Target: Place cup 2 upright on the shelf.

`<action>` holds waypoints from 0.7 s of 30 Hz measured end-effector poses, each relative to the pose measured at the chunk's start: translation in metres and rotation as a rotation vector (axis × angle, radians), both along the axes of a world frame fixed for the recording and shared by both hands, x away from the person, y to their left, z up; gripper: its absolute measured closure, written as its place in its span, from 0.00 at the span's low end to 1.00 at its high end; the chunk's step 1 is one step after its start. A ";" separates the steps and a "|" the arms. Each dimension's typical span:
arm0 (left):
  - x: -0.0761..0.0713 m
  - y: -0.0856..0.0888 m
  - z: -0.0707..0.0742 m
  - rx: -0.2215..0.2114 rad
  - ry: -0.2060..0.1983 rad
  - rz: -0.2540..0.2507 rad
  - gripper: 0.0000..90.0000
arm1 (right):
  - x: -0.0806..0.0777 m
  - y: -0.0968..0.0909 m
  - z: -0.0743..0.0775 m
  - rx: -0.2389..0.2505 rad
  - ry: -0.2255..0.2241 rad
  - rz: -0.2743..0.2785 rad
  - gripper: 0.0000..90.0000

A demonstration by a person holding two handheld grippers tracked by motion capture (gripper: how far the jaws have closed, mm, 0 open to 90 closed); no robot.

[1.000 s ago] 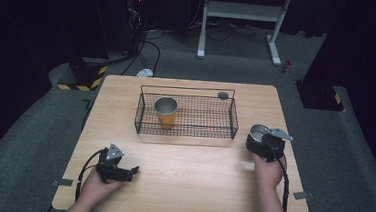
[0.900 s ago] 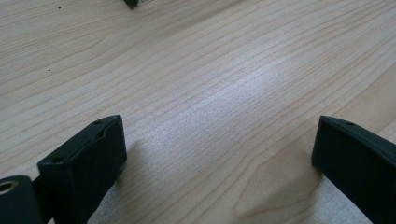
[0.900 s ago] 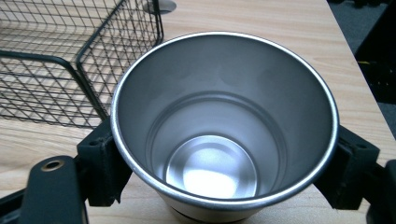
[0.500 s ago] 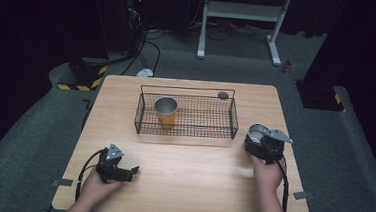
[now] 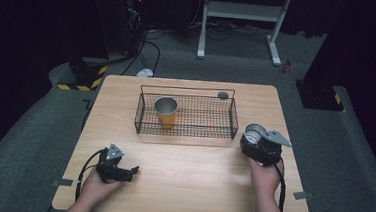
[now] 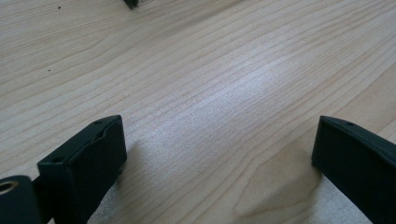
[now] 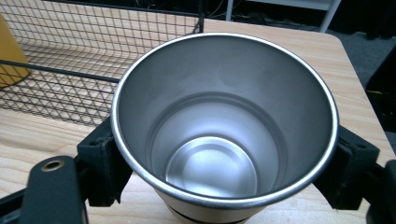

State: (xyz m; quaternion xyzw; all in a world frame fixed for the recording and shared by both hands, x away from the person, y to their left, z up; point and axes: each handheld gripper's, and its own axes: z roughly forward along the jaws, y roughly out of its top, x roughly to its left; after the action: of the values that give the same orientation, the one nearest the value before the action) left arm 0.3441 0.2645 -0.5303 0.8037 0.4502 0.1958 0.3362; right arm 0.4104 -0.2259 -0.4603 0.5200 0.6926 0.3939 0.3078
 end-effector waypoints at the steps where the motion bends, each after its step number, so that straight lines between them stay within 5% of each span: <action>1: 0.000 0.000 0.000 0.000 0.000 0.000 0.04 | 0.000 0.001 0.000 -0.001 -0.001 0.001 0.20; 21: 0.000 0.000 0.000 0.000 -0.001 0.000 0.04 | -0.002 0.031 0.019 0.010 -0.048 0.057 0.20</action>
State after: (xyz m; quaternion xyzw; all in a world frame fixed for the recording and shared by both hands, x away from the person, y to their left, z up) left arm 0.3442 0.2644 -0.5304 0.8035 0.4503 0.1963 0.3363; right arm 0.4083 -0.1947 -0.4414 0.4919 0.6977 0.4184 0.3102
